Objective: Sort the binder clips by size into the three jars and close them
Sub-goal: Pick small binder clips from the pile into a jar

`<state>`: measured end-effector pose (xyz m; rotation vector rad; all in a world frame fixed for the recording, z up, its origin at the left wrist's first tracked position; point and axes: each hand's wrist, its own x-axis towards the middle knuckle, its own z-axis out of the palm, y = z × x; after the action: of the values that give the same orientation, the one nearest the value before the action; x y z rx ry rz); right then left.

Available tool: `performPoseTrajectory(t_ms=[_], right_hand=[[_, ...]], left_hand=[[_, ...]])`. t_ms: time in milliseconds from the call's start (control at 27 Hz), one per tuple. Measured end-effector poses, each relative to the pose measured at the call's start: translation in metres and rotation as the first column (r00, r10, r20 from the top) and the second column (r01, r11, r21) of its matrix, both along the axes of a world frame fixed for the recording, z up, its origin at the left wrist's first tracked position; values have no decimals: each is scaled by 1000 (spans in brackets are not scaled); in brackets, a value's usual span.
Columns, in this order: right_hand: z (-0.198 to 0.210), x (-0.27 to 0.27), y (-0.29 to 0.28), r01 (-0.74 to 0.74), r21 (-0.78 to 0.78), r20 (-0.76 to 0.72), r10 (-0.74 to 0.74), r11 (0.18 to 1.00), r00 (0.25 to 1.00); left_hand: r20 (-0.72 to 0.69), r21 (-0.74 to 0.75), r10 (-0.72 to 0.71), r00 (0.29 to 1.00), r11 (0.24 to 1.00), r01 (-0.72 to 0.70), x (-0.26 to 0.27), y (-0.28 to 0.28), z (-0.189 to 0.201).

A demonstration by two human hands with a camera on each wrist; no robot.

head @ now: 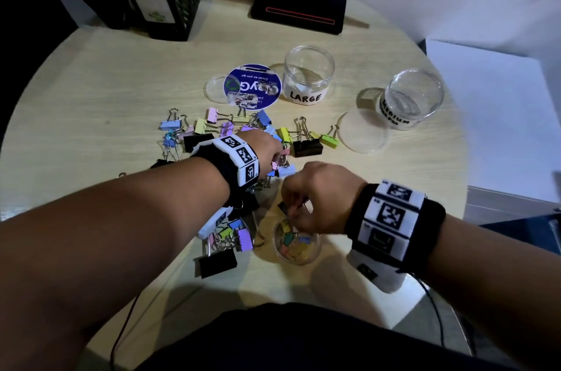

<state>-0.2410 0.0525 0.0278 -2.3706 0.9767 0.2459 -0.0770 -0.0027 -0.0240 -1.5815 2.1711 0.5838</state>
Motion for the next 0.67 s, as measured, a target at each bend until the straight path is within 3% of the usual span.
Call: performPoseTrajectory(t_ms=[111, 334, 556, 668], right_hand=[[-4, -1, 11, -146, -31, -105, 142, 989, 984], [-19, 2, -37, 111, -132, -86, -123, 985, 989], [-51, 25, -74, -64, -198, -277, 7, 978, 961], [-54, 30, -78, -51, -166, -325, -6, 985, 946]], left_hand=[[-38, -28, 33, 999, 999, -34, 1, 1, -2], [-42, -6, 86, 995, 996, -87, 6, 2, 1], [0, 2, 67, 998, 998, -67, 10, 8, -1], [-17, -30, 44, 999, 999, -45, 4, 10, 2]])
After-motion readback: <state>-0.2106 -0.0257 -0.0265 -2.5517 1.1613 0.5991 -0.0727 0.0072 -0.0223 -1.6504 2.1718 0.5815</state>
